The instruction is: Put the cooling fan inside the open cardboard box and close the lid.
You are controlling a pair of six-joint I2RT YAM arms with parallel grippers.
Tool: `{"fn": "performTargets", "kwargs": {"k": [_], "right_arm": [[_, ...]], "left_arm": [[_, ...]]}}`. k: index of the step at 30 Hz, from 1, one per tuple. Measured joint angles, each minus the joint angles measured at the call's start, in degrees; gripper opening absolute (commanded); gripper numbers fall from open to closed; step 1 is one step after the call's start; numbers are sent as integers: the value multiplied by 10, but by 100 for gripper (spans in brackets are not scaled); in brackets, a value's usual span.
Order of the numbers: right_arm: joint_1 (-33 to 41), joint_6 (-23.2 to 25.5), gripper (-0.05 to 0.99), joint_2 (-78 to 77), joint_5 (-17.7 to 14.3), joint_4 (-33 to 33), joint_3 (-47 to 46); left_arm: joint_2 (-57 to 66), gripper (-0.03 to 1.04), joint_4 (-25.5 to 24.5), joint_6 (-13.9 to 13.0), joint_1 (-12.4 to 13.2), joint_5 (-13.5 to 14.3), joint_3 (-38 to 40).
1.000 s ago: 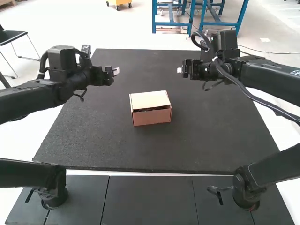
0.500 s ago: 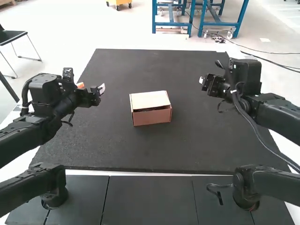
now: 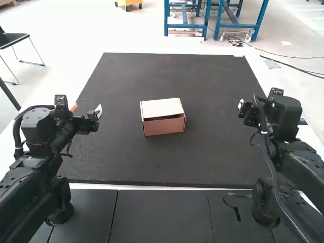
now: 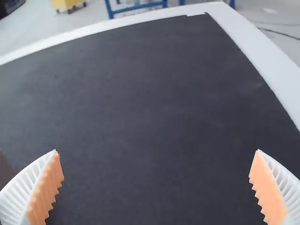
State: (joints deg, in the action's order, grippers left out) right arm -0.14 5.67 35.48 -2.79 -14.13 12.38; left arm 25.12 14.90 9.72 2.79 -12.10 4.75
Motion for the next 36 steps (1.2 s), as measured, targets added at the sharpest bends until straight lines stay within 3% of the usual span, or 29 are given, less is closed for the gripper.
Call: {"fn": "performTargets", "kwargs": {"k": [7, 14, 19, 22, 36], "right_arm": [[-50, -4, 91, -34, 54, -19, -33], [-64, -10, 91, -59, 97, -47, -90], [-67, -16, 91, -184, 99, -12, -121], [-69, -26, 91, -320, 97, 94, -122], [-108, -58, 91, -348, 94, 135, -122]], "left_arm": [[-108, 96, -21, 0, 2, -3, -44], [-237, 96, -119, -1, 2, -3, -44], [-247, 96, -160, -15, 2, -1, -44], [-247, 96, -160, -27, 2, -1, -44], [-247, 96, -161, -42, 2, -1, -44]]}}
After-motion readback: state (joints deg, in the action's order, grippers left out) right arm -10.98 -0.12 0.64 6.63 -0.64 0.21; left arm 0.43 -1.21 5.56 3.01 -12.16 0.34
